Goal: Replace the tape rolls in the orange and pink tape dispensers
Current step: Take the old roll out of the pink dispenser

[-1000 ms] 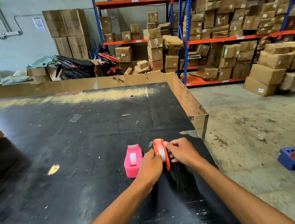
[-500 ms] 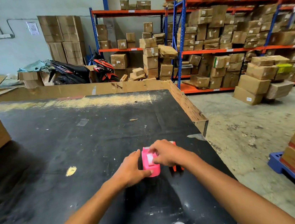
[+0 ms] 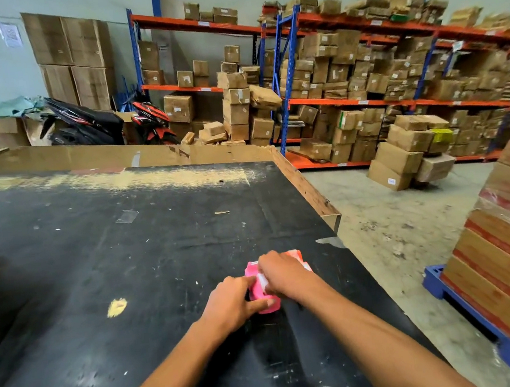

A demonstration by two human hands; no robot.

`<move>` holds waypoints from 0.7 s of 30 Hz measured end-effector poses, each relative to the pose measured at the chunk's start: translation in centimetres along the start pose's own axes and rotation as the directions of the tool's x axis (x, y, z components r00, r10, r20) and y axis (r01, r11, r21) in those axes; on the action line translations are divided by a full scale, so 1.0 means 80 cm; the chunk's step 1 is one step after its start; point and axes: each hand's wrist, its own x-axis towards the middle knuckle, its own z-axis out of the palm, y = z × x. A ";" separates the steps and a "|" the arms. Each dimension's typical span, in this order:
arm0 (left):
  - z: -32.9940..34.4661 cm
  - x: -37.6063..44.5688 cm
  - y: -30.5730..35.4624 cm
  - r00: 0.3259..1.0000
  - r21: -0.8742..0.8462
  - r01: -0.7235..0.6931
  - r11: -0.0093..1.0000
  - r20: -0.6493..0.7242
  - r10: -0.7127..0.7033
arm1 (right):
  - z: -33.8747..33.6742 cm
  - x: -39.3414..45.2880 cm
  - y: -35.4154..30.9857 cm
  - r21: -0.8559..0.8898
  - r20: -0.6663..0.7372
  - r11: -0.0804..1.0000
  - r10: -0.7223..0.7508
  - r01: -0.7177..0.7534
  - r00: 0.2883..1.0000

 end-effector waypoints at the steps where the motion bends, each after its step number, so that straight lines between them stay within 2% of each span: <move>1: -0.001 -0.001 0.000 1.000 0.009 -0.009 1.000 0.001 0.009 | 0.001 -0.003 0.000 0.000 -0.033 1.000 0.003 -0.003 0.999; 4: 0.000 0.000 -0.003 1.000 0.000 -0.012 1.000 0.000 0.012 | 0.005 -0.007 0.007 0.074 -0.091 0.997 0.024 -0.017 0.996; 9: -0.001 -0.001 -0.005 0.999 -0.006 -0.004 1.000 0.043 0.004 | 0.002 -0.032 0.029 0.322 -0.194 0.946 0.093 -0.026 0.977; 13: 0.000 0.000 -0.009 0.997 -0.079 0.030 0.996 0.072 -0.024 | -0.008 -0.063 0.038 0.432 -0.263 0.902 0.099 0.025 0.960; 14: -0.002 -0.001 -0.008 0.998 -0.111 0.036 0.993 0.050 -0.031 | -0.010 -0.069 0.041 0.438 -0.284 0.898 0.098 0.038 0.954; 16: -0.012 -0.009 0.009 0.995 -0.193 0.023 0.981 -0.093 -0.042 | -0.011 -0.084 0.047 0.442 -0.316 0.896 0.106 0.048 0.943; 18: -0.032 -0.025 0.040 0.974 -0.409 0.001 0.913 -0.207 -0.094 | -0.010 -0.096 0.050 0.433 -0.360 0.897 0.088 0.083 0.929; 20: -0.044 -0.038 0.073 0.986 -0.685 0.042 0.727 -0.089 -0.141 | -0.011 -0.107 0.050 0.417 -0.373 0.903 0.068 0.102 0.925; 21: -0.042 -0.044 0.085 0.992 -0.752 0.078 0.655 -0.010 -0.129 | -0.009 -0.113 0.050 0.414 -0.372 0.905 0.069 0.099 0.926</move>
